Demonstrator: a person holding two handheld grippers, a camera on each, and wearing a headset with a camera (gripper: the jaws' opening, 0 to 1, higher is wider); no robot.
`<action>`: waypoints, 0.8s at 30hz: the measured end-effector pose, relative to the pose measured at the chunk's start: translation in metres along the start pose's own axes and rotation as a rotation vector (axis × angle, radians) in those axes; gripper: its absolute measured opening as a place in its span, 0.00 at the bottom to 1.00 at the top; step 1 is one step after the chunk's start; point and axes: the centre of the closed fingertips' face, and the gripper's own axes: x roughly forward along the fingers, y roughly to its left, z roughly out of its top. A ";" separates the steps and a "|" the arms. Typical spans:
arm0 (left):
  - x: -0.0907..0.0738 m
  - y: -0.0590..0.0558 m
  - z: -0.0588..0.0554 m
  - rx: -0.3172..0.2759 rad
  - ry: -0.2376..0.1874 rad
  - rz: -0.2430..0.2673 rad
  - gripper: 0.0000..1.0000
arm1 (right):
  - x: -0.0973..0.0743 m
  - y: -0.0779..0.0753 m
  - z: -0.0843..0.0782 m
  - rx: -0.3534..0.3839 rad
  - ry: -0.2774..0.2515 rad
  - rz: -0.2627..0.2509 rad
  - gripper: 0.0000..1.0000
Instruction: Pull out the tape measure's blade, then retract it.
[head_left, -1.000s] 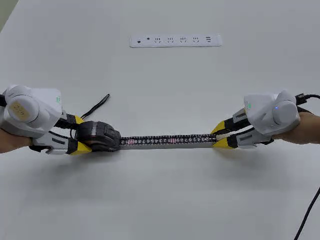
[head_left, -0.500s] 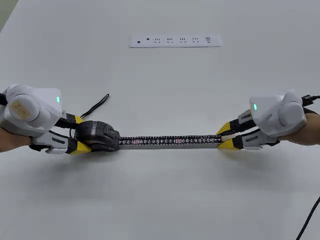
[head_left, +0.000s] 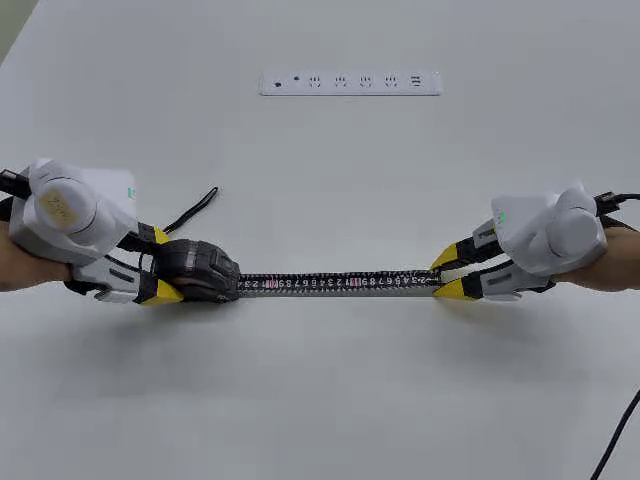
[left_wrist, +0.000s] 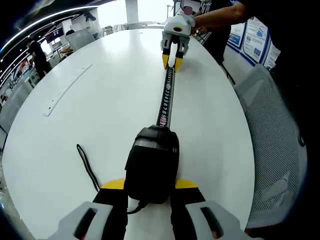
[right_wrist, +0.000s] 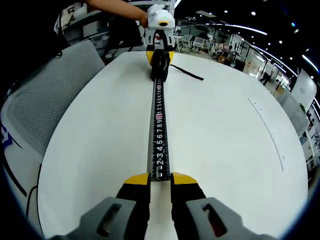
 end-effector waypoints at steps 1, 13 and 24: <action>0.000 0.000 0.000 0.001 0.002 -0.002 0.30 | 0.000 0.000 0.000 0.000 0.001 0.000 0.14; 0.000 0.001 0.000 -0.005 -0.003 -0.007 0.31 | -0.001 -0.001 -0.001 0.005 0.005 -0.014 0.15; -0.004 0.003 -0.001 -0.037 -0.024 0.021 0.36 | -0.001 -0.005 -0.002 0.046 -0.006 -0.055 0.21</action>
